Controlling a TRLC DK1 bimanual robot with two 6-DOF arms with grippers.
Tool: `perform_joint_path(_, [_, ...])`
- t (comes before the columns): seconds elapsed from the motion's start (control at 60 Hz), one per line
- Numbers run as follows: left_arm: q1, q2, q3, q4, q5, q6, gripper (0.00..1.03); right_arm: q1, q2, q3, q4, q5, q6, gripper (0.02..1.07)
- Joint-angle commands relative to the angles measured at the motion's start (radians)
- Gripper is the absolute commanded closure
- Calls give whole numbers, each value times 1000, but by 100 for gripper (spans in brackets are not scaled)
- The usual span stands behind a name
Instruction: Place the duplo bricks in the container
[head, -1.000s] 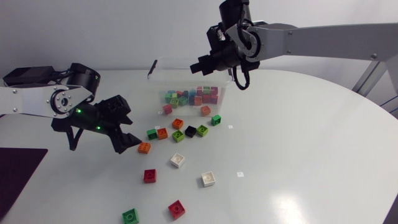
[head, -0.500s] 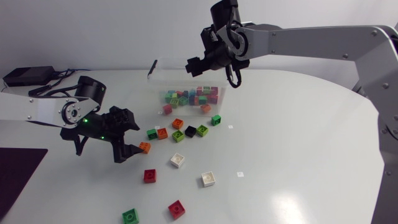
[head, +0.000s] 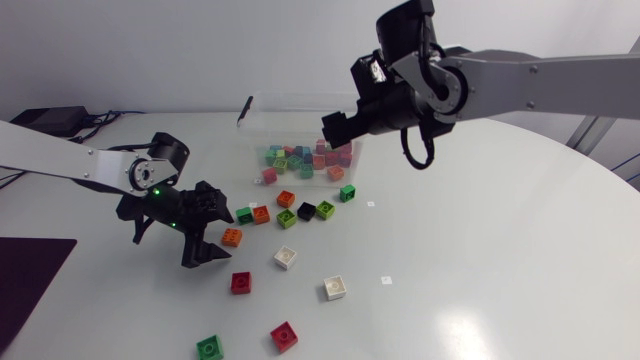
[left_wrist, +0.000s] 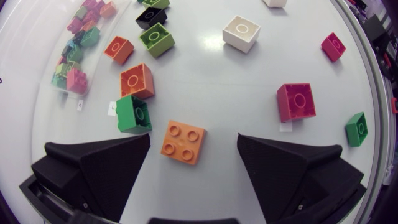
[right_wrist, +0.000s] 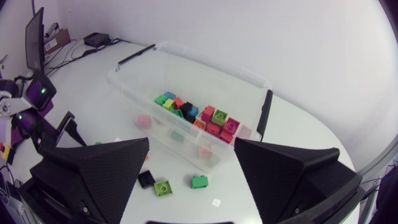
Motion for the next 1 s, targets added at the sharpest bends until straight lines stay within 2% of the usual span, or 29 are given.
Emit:
perform_joint_path(0.0, [0,57,54,-41,5,64,8,12,-58,-107,29,-8,1,7])
perform_joint_path(0.133, [3,111,114,-126,-7,106,18,30,-115,-242,70,-9,9,7])
perform_joint_path(0.333, [0,156,189,-175,-17,123,45,76,-181,-396,110,-5,13,7])
perform_joint_path(0.4, [-2,168,212,-209,-17,127,50,86,-188,-425,113,-2,15,7])
perform_joint_path(0.55, [-6,174,232,-249,-17,149,79,87,-184,-466,138,0,55,7])
perform_joint_path(0.783, [11,111,247,-351,-14,152,80,93,-66,-436,162,15,98,7])
perform_joint_path(0.983, [15,5,258,-437,11,97,80,20,85,-350,195,9,69,10])
